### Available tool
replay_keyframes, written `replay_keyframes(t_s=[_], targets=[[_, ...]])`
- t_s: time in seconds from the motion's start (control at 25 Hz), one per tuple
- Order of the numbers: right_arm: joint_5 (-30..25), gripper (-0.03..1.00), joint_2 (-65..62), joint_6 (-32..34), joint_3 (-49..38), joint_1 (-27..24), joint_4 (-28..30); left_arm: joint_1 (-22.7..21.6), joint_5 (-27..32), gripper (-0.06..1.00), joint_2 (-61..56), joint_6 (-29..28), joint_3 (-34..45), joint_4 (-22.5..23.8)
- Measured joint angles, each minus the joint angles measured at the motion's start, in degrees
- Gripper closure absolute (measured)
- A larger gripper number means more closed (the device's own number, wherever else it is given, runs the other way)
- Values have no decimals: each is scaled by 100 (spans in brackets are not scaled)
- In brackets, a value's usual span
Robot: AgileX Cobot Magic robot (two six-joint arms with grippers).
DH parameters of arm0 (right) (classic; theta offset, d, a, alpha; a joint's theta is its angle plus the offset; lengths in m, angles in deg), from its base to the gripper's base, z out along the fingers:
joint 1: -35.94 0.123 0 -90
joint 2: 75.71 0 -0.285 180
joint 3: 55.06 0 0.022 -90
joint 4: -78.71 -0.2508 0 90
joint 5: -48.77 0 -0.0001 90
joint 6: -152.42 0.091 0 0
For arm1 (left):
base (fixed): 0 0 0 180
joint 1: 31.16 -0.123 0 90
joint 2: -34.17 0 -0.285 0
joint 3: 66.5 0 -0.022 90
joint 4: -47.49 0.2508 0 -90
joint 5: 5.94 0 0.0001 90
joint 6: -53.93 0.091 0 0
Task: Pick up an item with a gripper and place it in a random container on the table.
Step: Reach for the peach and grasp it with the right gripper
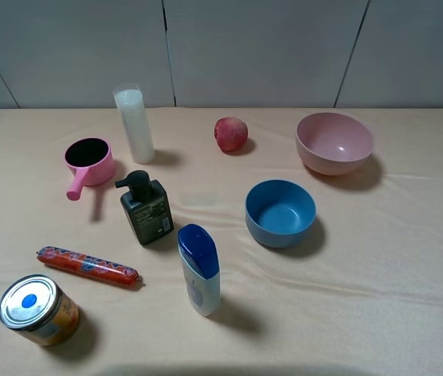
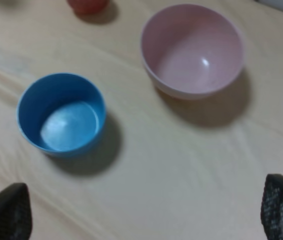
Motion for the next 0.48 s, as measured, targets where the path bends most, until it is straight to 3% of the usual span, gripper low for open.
replay_keyframes(t_s=[0.2,0.48], targets=[[-59,27,704,6,576,446,0,0,0,-5,0,0,0,0],[-463,27,1701,257,1412,686,26,0,0,-5,0,0,0,0]])
